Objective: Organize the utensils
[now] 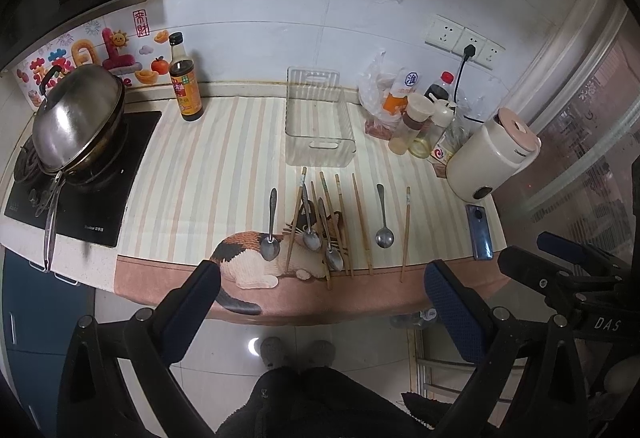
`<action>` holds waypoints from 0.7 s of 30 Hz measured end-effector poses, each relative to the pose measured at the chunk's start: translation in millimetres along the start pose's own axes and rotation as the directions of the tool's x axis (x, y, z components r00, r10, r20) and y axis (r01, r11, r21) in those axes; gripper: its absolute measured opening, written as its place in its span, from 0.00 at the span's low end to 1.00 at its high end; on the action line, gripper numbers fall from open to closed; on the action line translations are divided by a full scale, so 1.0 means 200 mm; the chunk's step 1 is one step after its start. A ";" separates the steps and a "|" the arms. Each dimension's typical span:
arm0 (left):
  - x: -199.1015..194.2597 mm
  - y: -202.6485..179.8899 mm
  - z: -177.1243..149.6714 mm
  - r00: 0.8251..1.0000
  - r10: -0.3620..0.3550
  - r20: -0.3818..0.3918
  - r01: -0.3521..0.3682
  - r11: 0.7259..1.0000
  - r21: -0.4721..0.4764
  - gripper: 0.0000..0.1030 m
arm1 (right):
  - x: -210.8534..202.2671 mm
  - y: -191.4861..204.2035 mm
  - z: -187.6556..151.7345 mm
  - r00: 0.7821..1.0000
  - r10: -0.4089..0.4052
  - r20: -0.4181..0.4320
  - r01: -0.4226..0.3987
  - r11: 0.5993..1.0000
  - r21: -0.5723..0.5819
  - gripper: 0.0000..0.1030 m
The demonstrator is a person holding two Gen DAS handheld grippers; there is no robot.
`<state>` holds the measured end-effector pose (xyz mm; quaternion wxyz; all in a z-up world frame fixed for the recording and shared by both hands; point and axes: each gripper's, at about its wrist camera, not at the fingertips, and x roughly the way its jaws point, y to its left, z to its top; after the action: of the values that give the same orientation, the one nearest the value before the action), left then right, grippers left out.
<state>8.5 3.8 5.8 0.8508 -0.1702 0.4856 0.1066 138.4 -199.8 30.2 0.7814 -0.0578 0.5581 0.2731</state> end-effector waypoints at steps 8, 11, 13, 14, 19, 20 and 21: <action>0.00 0.00 0.01 1.000 0.000 0.000 0.000 1.000 0.000 1.00 | 0.00 0.00 0.01 1.000 -0.001 -0.001 0.001 1.000 -0.001 1.00; 0.00 0.00 0.01 1.000 -0.001 0.000 0.001 1.000 0.001 1.00 | 0.00 0.00 0.01 1.000 0.000 0.000 0.000 1.000 0.000 1.00; 0.00 0.00 0.00 1.000 0.000 -0.001 0.000 1.000 0.001 1.00 | 0.00 0.00 0.01 1.000 -0.001 0.000 0.001 1.000 -0.001 1.00; 0.00 0.00 0.01 1.000 0.000 -0.001 0.000 1.000 0.001 1.00 | 0.00 0.00 0.01 1.000 -0.001 0.001 0.001 1.000 -0.001 1.00; 0.00 0.00 0.00 1.000 -0.001 -0.001 0.001 1.000 0.000 1.00 | 0.00 0.00 0.01 1.000 0.000 0.000 0.000 1.000 -0.003 1.00; 0.00 0.00 -0.01 1.000 0.000 0.000 0.000 1.000 0.001 1.00 | 0.00 0.00 0.01 1.000 -0.001 0.000 0.001 1.000 -0.003 1.00; 0.00 0.00 0.00 1.000 0.000 0.000 0.000 1.000 0.002 1.00 | 0.00 0.00 0.01 1.000 -0.001 0.000 0.001 1.000 -0.003 1.00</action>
<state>8.2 3.5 5.5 0.8510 -0.1696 0.4857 0.1061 140.4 -198.8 30.7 0.7813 -0.0592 0.5579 0.2736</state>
